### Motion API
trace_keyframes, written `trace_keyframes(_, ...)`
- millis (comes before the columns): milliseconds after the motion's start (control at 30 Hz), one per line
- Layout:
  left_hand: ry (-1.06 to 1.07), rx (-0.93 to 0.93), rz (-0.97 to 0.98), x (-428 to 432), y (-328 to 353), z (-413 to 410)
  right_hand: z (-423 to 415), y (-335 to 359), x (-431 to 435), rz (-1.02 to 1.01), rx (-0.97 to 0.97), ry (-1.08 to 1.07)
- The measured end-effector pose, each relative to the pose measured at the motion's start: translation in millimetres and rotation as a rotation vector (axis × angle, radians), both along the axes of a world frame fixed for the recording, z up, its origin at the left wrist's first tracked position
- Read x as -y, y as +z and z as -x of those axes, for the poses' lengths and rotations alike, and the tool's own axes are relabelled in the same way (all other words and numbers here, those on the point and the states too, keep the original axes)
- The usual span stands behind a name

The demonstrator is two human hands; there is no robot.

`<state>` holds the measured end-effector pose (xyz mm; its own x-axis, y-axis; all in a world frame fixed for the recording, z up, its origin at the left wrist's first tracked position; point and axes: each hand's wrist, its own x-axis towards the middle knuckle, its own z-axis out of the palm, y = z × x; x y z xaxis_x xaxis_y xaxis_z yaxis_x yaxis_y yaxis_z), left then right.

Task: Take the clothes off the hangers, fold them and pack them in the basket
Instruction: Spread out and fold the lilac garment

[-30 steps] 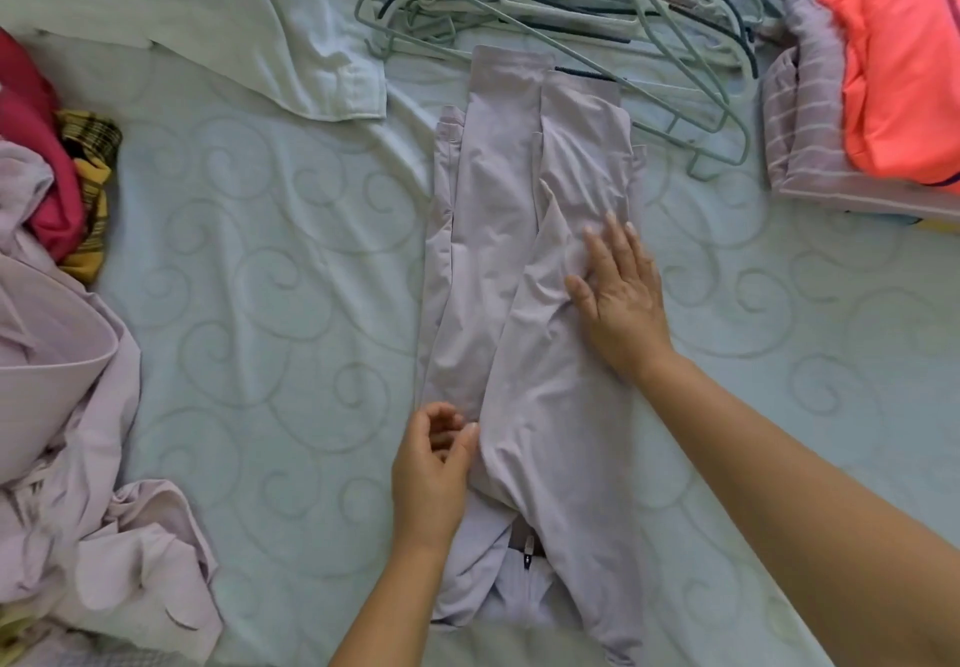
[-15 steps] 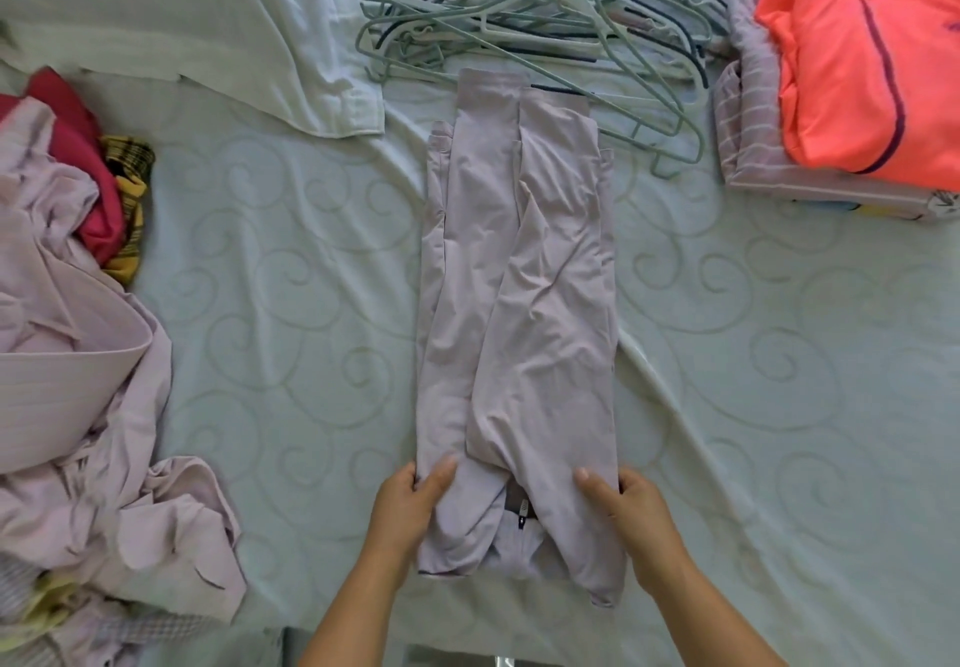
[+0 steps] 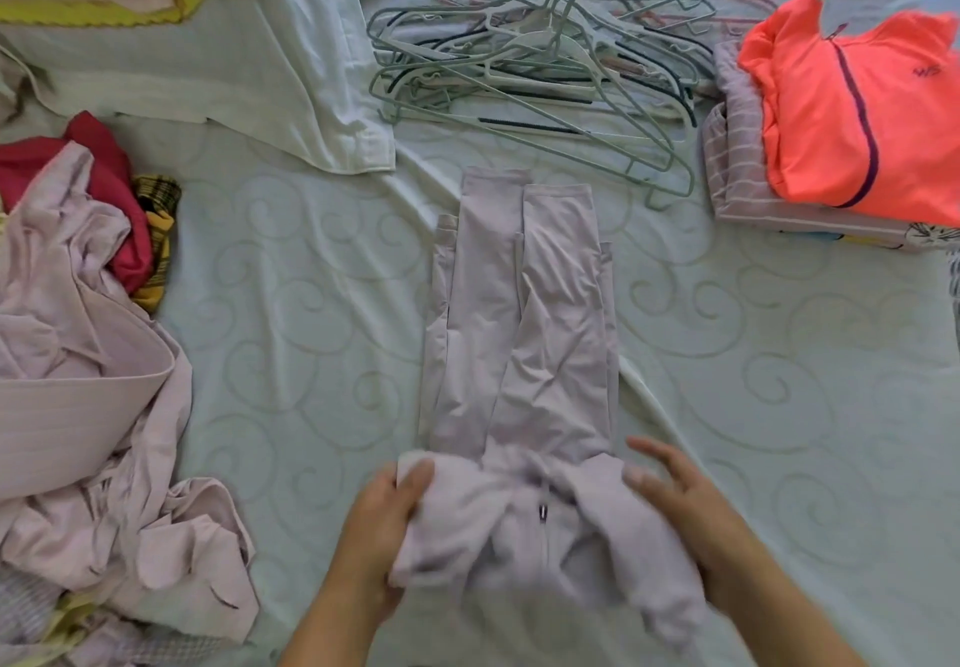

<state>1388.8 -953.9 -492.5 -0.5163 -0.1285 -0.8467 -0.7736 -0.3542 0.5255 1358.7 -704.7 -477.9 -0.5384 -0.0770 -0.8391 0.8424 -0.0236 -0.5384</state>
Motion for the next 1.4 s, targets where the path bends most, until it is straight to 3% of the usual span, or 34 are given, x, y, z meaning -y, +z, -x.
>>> trace_keyframes(133, 0.131, -0.168, -0.333, 5.8, 4.3, 119.6, 126.2, -2.8, 4.3, 0.23, 0.055, -0.177)
trace_keyframes(233, 0.345, -0.237, -0.311, 7.9, -8.9, 182.3, 190.3, -34.6, 6.7, 0.321, -0.005, -0.476)
trace_keyframes(300, 0.233, -0.228, -0.03, 2.5, -31.5, 192.1, 199.7, -57.5, 10.7, 0.149, -0.115, -0.514)
trace_keyframes(400, -0.27, -0.123, 0.717, -2.4, -73.9, 161.7, 174.3, -82.0, 20.9, -0.386, -0.284, -0.138)
trace_keyframes(467, -0.302, -0.09, 0.858, -3.1, -88.6, 136.2, 142.3, -97.6, 22.6, -0.673, -0.304, 0.059)
trace_keyframes(600, -0.205, -0.101, 0.733, -1.0, -94.3, 125.2, 106.4, -105.0, 35.8, -0.717, -0.298, 0.141)
trace_keyframes(733, -0.252, -0.092, 0.547, -1.5, -91.9, 136.5, 120.3, -102.7, 39.6, -0.589, -0.178, 0.079)
trace_keyframes(833, -0.262, -0.107, 0.526, 1.2, -87.2, 123.0, 107.4, -94.6, 34.2, -0.499, -0.14, 0.102)
trace_keyframes(1000, -0.471, 0.007, 0.458, 15.6, -69.2, 48.0, 27.6, -79.8, 18.2, -0.354, 0.029, 0.191)
trace_keyframes(1200, -0.339, 0.111, 0.14, 23.4, -67.1, 60.5, 26.0, -78.0, 20.1, -0.22, 0.106, -0.013)
trace_keyframes(1400, -0.325, 0.014, 0.075, 9.6, -41.5, 79.6, 34.1, -66.5, 25.6, -0.07, 0.12, -0.063)
